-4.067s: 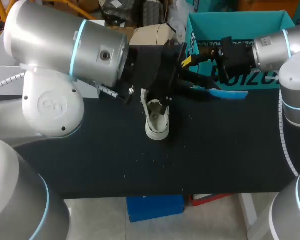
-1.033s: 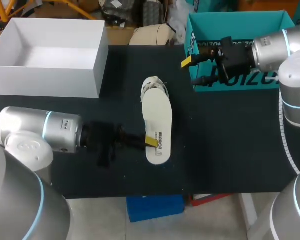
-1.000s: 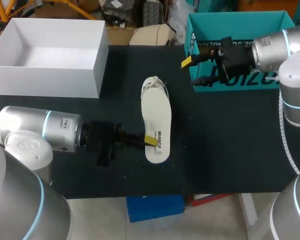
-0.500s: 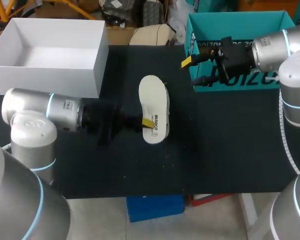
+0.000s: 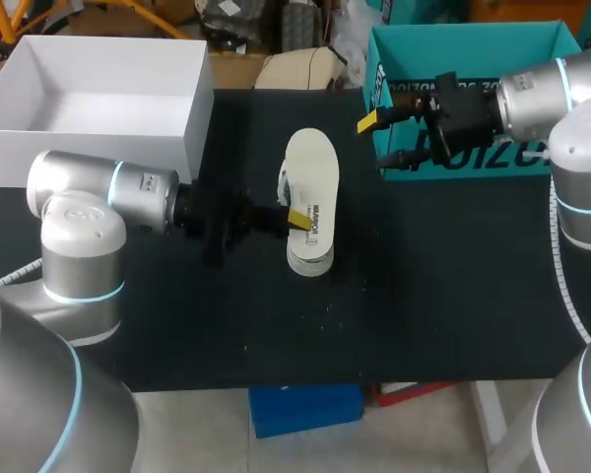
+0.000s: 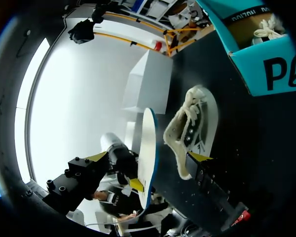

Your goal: Take the shoe out of the shoebox, open the shoe tongue, remove and reinsert the insole, then place the shoe into the shoebox

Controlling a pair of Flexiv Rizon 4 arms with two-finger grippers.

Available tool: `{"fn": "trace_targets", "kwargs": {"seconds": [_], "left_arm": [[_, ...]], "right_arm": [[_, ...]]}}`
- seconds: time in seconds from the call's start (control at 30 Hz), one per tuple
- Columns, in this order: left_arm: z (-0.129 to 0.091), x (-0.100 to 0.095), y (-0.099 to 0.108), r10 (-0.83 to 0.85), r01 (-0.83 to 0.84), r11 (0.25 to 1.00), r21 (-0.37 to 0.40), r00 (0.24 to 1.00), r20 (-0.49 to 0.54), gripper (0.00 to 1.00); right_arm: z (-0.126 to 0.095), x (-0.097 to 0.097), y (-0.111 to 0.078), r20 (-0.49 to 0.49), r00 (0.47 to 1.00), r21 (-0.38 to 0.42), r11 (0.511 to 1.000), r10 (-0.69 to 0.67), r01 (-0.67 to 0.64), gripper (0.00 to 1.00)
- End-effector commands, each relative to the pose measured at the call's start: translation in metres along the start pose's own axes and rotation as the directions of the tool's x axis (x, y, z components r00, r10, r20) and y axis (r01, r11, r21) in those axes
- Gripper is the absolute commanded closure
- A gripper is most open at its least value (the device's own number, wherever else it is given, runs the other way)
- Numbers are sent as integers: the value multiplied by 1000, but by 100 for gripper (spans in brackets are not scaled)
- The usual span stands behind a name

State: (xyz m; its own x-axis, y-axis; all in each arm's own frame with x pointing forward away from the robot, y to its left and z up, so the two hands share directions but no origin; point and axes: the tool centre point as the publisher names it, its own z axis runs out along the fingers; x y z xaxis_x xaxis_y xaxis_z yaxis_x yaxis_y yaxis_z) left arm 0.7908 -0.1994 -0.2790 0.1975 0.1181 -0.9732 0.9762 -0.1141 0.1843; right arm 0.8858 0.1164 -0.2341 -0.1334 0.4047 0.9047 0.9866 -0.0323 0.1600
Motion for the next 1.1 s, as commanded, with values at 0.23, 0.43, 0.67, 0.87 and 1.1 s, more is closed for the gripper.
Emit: {"fn": "trace_targets", "kwargs": {"seconds": [0.23, 0.43, 0.67, 0.87, 1.1], "left_arm": [[0, 0, 1, 2, -2, 1000, 4, 1000, -2, 100], [0, 0, 1, 2, -2, 1000, 4, 1000, -2, 100], [0, 0, 1, 2, -2, 1000, 4, 1000, -2, 100], [0, 0, 1, 2, -2, 1000, 4, 1000, -2, 100], [0, 0, 1, 2, -2, 1000, 4, 1000, -2, 100]], "right_arm": [[1, 0, -1, -1, 1000, -2, 1000, 0, 0, 0], [-1, -6, -6, -12, 1000, 6, 1000, -3, 3, 0], [9, -7, -17, -79, 997, 10, 1000, -16, 17, 0], [34, -3, -28, -127, 992, 36, 999, -19, 24, 5], [59, -1, -35, -158, 987, 40, 999, -9, 15, 31]]}}
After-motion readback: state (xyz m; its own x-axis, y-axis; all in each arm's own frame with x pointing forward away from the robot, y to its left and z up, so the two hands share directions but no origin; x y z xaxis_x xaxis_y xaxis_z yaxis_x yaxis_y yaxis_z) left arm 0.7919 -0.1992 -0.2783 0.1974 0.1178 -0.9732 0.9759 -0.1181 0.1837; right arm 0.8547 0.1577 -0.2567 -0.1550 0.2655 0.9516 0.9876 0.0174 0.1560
